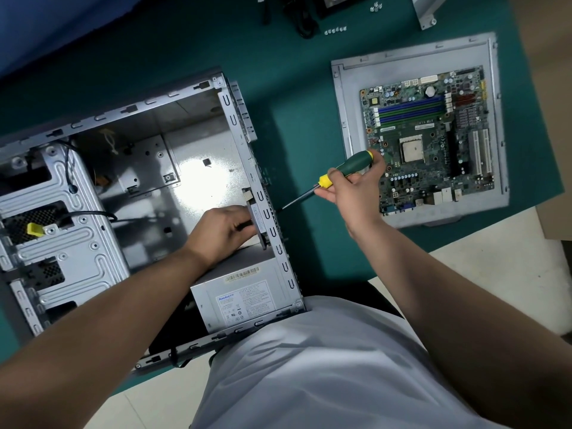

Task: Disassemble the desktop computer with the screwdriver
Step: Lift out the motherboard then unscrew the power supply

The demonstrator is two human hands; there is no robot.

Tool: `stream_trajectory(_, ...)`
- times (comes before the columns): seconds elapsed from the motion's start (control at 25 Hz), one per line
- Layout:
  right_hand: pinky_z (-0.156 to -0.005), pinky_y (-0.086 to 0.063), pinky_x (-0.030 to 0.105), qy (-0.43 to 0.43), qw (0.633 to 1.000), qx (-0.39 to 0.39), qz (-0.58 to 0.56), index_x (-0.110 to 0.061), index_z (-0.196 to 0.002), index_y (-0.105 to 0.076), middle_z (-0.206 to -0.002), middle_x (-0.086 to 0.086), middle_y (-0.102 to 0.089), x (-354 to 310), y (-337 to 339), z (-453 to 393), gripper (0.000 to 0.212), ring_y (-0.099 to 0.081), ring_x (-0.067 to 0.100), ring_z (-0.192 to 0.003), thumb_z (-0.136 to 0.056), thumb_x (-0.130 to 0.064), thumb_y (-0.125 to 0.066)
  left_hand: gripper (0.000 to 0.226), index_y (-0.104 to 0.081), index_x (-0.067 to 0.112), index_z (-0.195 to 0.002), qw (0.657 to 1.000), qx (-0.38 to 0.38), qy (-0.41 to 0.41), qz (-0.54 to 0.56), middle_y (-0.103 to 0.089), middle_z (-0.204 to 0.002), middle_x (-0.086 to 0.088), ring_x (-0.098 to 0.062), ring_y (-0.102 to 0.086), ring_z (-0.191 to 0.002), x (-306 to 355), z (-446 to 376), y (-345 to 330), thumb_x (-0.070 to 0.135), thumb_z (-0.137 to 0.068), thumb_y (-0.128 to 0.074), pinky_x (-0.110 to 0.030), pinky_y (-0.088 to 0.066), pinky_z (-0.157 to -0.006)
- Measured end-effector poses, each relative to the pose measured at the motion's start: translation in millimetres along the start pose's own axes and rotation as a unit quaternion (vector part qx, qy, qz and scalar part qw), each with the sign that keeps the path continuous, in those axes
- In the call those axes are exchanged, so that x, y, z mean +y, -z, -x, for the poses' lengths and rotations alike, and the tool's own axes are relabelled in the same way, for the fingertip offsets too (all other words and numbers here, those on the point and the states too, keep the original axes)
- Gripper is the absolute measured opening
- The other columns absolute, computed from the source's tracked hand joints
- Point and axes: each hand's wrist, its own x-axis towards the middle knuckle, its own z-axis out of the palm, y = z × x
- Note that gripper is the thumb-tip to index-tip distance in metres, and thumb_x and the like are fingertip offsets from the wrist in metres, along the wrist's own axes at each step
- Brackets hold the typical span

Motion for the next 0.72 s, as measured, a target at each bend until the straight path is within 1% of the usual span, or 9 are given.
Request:
stream_trajectory(0.04, -0.071, -0.064, 0.038, 0.001, 1.000, 0.003, -0.002, -0.025, -0.150, -0.018, -0.117, 0.027, -0.064, 0.0, 0.4, -0.1, 0.077, -0.074, 0.027, -0.087, -0.094, 0.003, -0.062, 0.008, -0.080, 0.013, -0.095, 1.000, 0.001, -0.002, -0.003, -0.067, -0.081, 0.010, -0.006, -0.060, -0.070, -0.3, 0.0, -0.3, 0.011, -0.089, -0.076, -0.020, -0.041, -0.066)
stream_trajectory(0.12, -0.071, -0.064, 0.039, 0.000, 1.000, 0.008, 0.002, -0.025, -0.151, -0.018, -0.118, 0.027, -0.064, 0.3, 0.9, -0.7, 0.077, -0.075, 0.029, -0.090, -0.094, 0.003, -0.063, 0.008, -0.080, 0.013, -0.095, 1.000, 0.005, 0.000, -0.004, -0.060, -0.080, 0.015, 0.003, -0.052, -0.068, -0.7, 0.2, -1.3, 0.013, -0.088, -0.075, -0.015, -0.036, -0.064)
stream_trajectory(0.2, -0.071, -0.064, 0.039, -0.001, 1.000, 0.012, 0.004, -0.025, -0.151, -0.018, -0.118, 0.027, -0.064, 1.7, 0.7, -1.7, 0.078, -0.075, 0.029, -0.090, -0.094, 0.003, -0.063, 0.014, -0.080, 0.012, -0.093, 1.000, 0.007, 0.003, 0.002, -0.061, -0.080, 0.014, 0.003, -0.050, -0.071, -0.1, 0.6, -1.7, 0.019, -0.088, -0.069, -0.011, -0.033, -0.063)
stream_trajectory(0.28, -0.070, -0.064, 0.038, 0.000, 1.000, 0.013, 0.004, -0.026, -0.151, -0.018, -0.118, 0.027, -0.064, 3.0, 0.8, -2.7, 0.079, -0.075, 0.028, -0.088, -0.094, 0.003, -0.063, 0.017, -0.080, 0.011, -0.093, 1.000, 0.005, 0.002, 0.004, -0.064, -0.080, 0.012, 0.000, -0.054, -0.072, 0.1, 0.3, -2.1, 0.021, -0.087, -0.067, -0.012, -0.033, -0.064)
stream_trajectory(0.4, -0.071, -0.063, 0.038, 0.003, 1.000, 0.013, -0.003, -0.025, -0.151, -0.017, -0.116, 0.029, -0.064, 6.3, 1.9, -3.2, 0.078, -0.074, 0.026, -0.085, -0.094, 0.003, -0.062, 0.019, -0.080, 0.010, -0.094, 1.000, 0.002, 0.003, 0.008, -0.072, -0.082, 0.001, -0.008, -0.061, -0.071, -0.7, 0.4, -1.5, 0.022, -0.087, -0.067, -0.014, -0.036, -0.065)
stream_trajectory(0.48, -0.072, -0.063, 0.039, -0.002, 1.000, 0.016, -0.010, -0.024, -0.149, -0.018, -0.116, 0.031, -0.064, 8.0, 2.8, -1.8, 0.076, -0.074, 0.027, -0.084, -0.093, 0.004, -0.062, 0.019, -0.080, 0.010, -0.094, 1.000, 0.002, 0.004, 0.012, -0.073, -0.084, -0.001, -0.010, -0.062, -0.071, -0.7, -0.1, -1.0, 0.022, -0.088, -0.067, -0.014, -0.036, -0.066)
stream_trajectory(0.52, -0.072, -0.064, 0.040, -0.006, 1.000, 0.019, -0.013, -0.024, -0.147, -0.020, -0.116, 0.031, -0.063, 8.7, 3.8, -1.0, 0.074, -0.074, 0.029, -0.085, -0.093, 0.004, -0.062, 0.019, -0.080, 0.010, -0.094, 1.000, 0.002, 0.004, 0.012, -0.074, -0.084, -0.001, -0.012, -0.063, -0.071, -0.8, -0.2, -0.9, 0.022, -0.088, -0.067, -0.014, -0.036, -0.066)
stream_trajectory(0.64, -0.074, -0.064, 0.046, -0.018, 0.999, 0.016, -0.022, -0.022, -0.135, -0.028, -0.116, 0.029, -0.056, 7.4, 10.4, 0.5, 0.063, -0.074, 0.045, -0.091, -0.089, 0.007, -0.059, 0.020, -0.080, 0.010, -0.096, 1.000, 0.003, -0.001, 0.009, -0.074, -0.085, -0.004, -0.014, -0.065, -0.072, -0.8, -0.6, -1.9, 0.023, -0.088, -0.067, -0.015, -0.037, -0.066)
stream_trajectory(0.72, -0.075, -0.063, 0.048, -0.045, 0.998, 0.008, -0.042, -0.022, -0.124, -0.034, -0.113, 0.025, -0.054, 1.8, 16.2, 1.6, 0.050, -0.074, 0.047, -0.088, -0.089, 0.004, -0.058, 0.020, -0.080, 0.010, -0.095, 1.000, 0.004, -0.003, 0.008, -0.074, -0.084, -0.004, -0.015, -0.066, -0.071, -1.6, -0.6, -2.4, 0.022, -0.088, -0.067, -0.015, -0.037, -0.066)
